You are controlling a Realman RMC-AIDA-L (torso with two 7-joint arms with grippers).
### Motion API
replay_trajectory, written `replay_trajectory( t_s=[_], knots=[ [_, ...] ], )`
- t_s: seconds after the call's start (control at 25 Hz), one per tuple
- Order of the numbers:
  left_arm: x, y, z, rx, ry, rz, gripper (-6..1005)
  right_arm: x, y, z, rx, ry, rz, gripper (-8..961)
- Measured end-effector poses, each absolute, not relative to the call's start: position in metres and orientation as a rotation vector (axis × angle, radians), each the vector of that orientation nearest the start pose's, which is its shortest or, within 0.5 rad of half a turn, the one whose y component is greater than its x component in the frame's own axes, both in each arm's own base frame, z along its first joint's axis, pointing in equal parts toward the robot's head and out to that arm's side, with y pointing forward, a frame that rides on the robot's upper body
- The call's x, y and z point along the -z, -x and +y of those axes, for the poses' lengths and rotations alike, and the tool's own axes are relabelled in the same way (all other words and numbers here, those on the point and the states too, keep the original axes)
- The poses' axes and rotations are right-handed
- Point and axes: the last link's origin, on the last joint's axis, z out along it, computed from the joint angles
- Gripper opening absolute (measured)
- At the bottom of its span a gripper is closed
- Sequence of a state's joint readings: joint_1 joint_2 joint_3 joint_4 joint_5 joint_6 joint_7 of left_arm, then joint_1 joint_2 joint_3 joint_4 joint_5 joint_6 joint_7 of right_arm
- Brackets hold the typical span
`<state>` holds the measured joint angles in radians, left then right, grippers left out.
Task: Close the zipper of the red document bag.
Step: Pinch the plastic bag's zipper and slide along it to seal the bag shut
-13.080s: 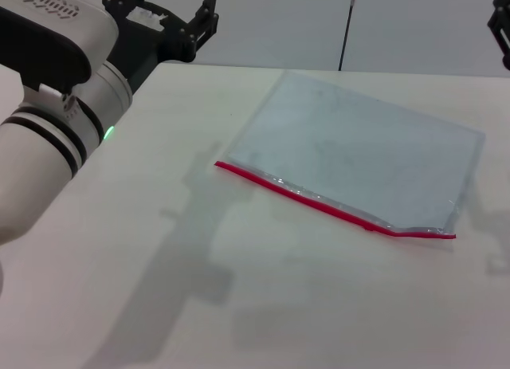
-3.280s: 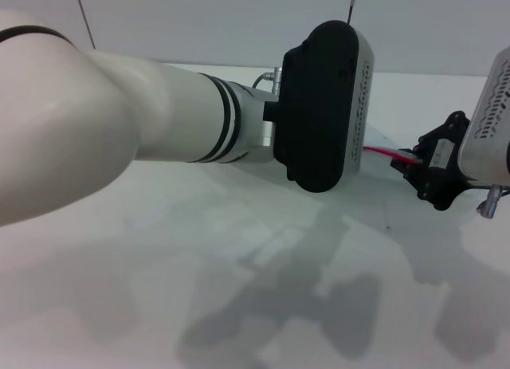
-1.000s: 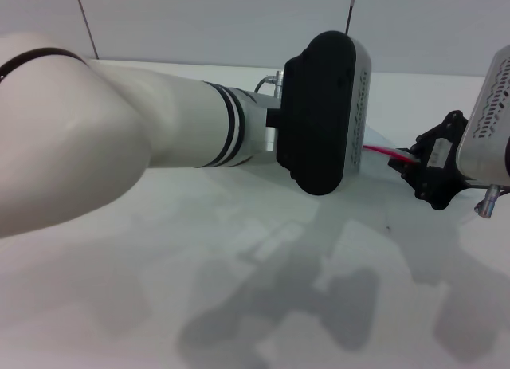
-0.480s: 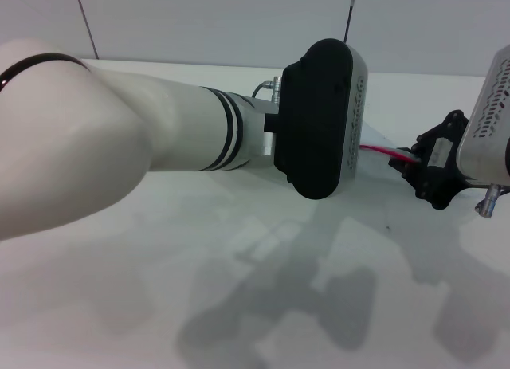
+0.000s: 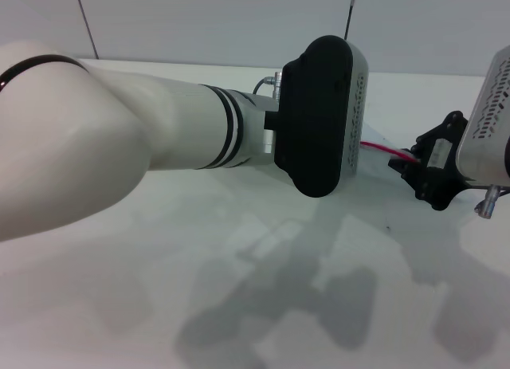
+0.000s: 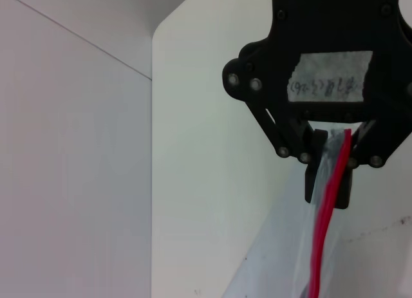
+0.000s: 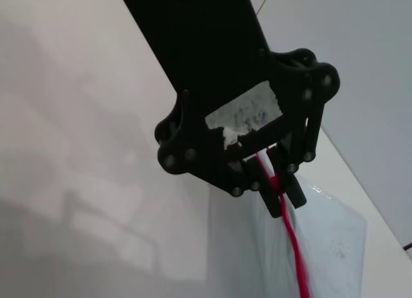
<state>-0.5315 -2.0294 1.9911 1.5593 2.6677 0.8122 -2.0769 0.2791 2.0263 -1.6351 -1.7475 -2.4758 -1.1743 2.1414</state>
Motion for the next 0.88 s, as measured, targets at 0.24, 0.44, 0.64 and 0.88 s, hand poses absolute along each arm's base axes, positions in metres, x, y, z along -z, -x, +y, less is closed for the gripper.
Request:
replay_trajectory(
  t_s=[0.24, 0.44, 0.64, 0.88],
  knots=[
    [0.067, 0.075, 0.348, -0.272, 2.442, 0.684, 71, -0.014, -0.152, 0.329, 0.238, 2.557, 0.025, 76],
    [0.065, 0.078, 0.35, -0.277, 2.436, 0.662, 71, -0.014, -0.153, 0.328, 0.239, 2.555, 0.028, 77],
    [0.059, 0.09, 0.353, -0.311, 2.417, 0.608, 72, -0.019, -0.155, 0.329, 0.236, 2.541, 0.04, 78],
    [0.045, 0.109, 0.357, -0.321, 2.4, 0.502, 74, -0.027, -0.162, 0.331, 0.234, 2.514, 0.077, 79]
  ],
)
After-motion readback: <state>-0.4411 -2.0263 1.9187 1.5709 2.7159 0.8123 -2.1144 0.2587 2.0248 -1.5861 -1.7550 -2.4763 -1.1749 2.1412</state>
